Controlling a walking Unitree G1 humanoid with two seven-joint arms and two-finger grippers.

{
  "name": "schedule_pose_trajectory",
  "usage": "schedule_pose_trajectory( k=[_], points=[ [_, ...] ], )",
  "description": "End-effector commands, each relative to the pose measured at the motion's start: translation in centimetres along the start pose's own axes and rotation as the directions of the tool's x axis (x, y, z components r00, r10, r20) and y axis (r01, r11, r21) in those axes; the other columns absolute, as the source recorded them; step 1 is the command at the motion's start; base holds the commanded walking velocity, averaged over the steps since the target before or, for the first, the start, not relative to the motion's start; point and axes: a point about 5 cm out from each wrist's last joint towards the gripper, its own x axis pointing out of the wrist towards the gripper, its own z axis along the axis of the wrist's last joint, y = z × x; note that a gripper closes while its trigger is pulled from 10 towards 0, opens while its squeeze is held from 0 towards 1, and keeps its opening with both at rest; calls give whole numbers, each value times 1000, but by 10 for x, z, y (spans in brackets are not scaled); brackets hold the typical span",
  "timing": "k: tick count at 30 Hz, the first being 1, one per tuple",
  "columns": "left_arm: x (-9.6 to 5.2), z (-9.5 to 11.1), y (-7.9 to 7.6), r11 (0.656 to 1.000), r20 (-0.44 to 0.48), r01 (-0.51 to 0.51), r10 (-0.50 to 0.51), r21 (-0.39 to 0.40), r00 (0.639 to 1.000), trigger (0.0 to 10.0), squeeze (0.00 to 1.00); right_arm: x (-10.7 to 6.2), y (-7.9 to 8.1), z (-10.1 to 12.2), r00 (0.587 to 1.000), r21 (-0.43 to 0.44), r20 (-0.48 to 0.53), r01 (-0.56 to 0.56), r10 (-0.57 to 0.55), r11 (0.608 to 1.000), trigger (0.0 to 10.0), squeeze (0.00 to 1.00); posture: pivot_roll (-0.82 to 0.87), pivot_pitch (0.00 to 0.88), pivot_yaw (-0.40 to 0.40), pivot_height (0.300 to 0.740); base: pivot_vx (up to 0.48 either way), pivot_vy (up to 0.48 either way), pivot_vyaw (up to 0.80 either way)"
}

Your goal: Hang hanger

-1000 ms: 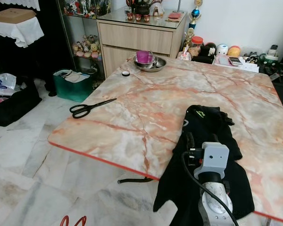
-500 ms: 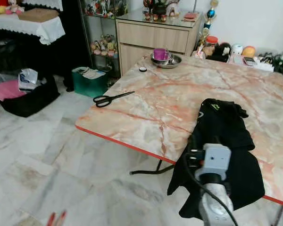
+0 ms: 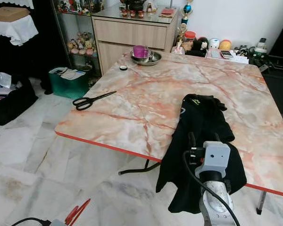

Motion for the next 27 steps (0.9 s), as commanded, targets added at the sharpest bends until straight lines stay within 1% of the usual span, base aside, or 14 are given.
schedule_pose_trajectory(
  k=[1, 2, 4, 5, 7, 10, 24, 27],
  points=[
    [-3, -9, -3, 999, -41, 16, -17, -30, 999, 10000, 0, 0, 0, -3, 1000, -5, -12, 0, 0, 1000, 10000, 0, 143, 56, -48, 740, 0, 0, 0],
    [-3, -10, -3, 999, -43, 16, -18, -41, 999, 10000, 0, 0, 0, -3, 1000, -5, -13, 0, 0, 1000, 10000, 0, 143, 56, -48, 740, 0, 0, 0],
    [-3, -10, -4, 999, -43, 22, -23, -32, 999, 10000, 0, 0, 0, -3, 1000, -5, -13, 0, 0, 1000, 10000, 0, 143, 56, -48, 740, 0, 0, 0],
    [-3, -9, -8, 999, -41, 37, -38, -9, 998, 10000, 0, 0, -1, -3, 1000, -5, -12, 1, -1, 1000, 10000, 0, 139, 56, -47, 740, 0, 0, 0],
    [-3, -9, -9, 999, -39, 43, -43, 5, 998, 10000, 0, 0, -1, -3, 1000, -6, -12, 2, -2, 1000, 10000, 0, 139, 57, -47, 740, 0, 0, 0],
    [-3, -9, -10, 999, -45, 41, -41, 5, 998, 10000, 0, -1, -2, -3, 1000, -7, -13, 5, -5, 1000, 10000, 0, 139, 57, -46, 740, 0, -334, 0],
    [-2, -8, -11, 999, -48, 50, -51, -8, 998, 10000, 0, 0, 0, -5, 1000, -1, -14, 8, -8, 1000, 10000, 0, 140, 40, -36, 740, 0, -473, 0],
    [-2, -9, -14, 998, -51, 57, -57, -12, 997, 10000, 0, 1, 1, -5, 1000, 1, -13, 8, -8, 1000, 10000, 0, 139, 35, -35, 740, 0, -480, 0]
  ],
)
